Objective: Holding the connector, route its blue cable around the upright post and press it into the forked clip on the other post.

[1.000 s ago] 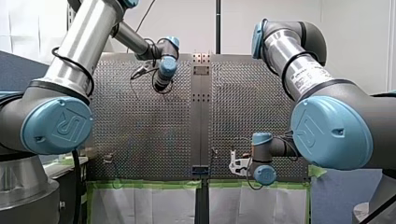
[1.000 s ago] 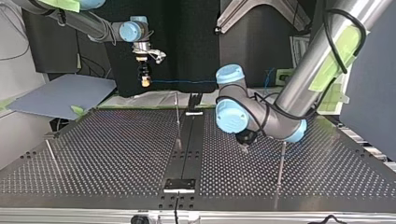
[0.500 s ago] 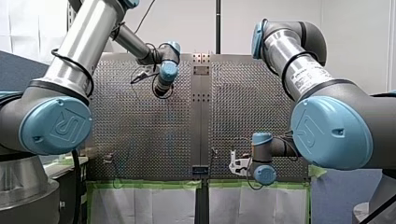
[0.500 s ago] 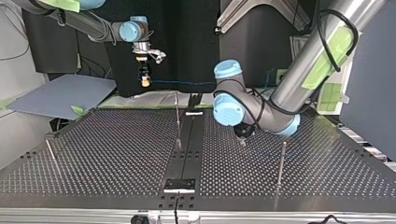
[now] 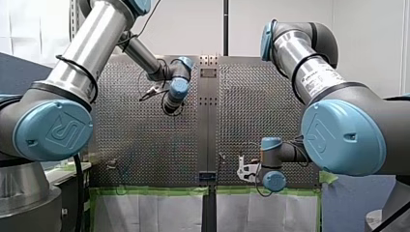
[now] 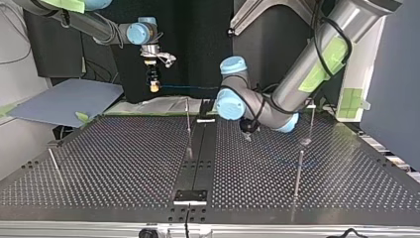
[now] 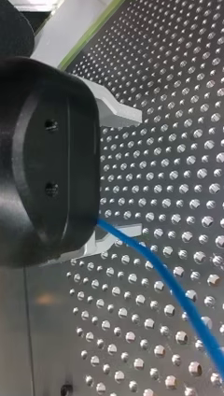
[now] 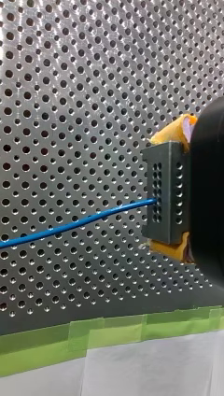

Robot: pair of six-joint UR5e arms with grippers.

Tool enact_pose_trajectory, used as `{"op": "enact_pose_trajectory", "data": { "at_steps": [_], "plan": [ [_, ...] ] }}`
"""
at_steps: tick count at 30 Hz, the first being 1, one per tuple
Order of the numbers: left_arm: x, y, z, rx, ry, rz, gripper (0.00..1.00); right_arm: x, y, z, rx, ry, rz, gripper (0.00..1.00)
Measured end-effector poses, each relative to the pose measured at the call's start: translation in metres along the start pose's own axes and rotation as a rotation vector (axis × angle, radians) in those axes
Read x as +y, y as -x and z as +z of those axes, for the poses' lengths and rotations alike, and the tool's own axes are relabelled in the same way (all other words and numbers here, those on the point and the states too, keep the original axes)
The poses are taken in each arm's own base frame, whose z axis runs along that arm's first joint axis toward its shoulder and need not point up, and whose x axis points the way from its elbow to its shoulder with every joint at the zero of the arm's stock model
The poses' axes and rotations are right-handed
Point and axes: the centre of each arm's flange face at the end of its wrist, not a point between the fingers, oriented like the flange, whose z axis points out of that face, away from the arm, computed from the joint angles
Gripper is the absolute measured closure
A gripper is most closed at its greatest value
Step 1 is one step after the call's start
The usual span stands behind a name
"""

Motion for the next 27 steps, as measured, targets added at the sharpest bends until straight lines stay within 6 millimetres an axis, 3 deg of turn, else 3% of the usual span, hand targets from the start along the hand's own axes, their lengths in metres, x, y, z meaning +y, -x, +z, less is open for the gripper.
{"op": "enact_pose_trajectory", "data": {
  "at_steps": [5, 27],
  "plan": [
    [-0.010, -0.005, -0.002, -0.005, -0.007, 0.002, 0.00, 0.000, 0.000, 0.000, 0.002, 0.000, 0.001, 1.00],
    [-0.116, -0.055, 0.006, 0.028, -0.097, 0.062, 0.00, 0.000, 0.000, 0.000, 0.000, 0.000, 0.001, 1.00]
  ]
}}
